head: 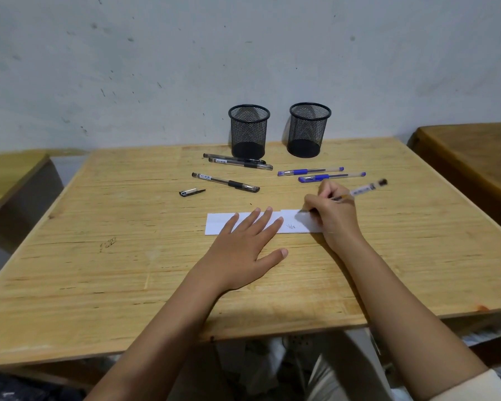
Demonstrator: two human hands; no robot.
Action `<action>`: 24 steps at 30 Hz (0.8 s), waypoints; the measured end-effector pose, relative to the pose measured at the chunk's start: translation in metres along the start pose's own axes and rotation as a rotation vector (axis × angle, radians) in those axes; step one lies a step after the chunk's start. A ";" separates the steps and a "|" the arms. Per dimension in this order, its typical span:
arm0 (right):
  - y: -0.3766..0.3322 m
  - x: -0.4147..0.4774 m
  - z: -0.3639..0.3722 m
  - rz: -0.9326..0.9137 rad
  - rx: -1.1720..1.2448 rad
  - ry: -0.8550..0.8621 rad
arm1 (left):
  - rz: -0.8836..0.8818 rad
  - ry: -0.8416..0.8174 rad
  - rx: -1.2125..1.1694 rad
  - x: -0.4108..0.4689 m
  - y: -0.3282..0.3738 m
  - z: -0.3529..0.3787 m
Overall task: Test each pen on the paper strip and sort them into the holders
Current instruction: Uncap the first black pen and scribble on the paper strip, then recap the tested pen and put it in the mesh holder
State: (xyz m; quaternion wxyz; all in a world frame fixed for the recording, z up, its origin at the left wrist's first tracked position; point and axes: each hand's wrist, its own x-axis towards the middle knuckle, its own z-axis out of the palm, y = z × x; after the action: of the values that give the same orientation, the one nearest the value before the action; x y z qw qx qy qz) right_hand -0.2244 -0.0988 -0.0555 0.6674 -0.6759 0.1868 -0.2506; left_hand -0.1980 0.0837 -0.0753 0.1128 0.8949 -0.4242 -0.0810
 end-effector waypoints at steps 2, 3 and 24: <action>-0.004 -0.001 -0.009 0.008 0.189 0.006 | 0.005 -0.012 -0.005 0.000 0.000 -0.002; -0.006 -0.001 -0.013 0.006 0.254 0.002 | 0.007 -0.016 -0.009 0.000 0.000 -0.003; -0.053 0.026 -0.009 -0.024 0.347 -0.126 | -0.450 0.480 -0.484 0.011 -0.100 -0.058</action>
State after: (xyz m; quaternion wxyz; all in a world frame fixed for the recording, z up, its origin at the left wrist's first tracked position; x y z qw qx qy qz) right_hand -0.2129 -0.1193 -0.0010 0.7814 -0.5672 0.0906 -0.2441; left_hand -0.1035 0.1445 -0.0469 0.3953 0.9064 -0.1483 0.0099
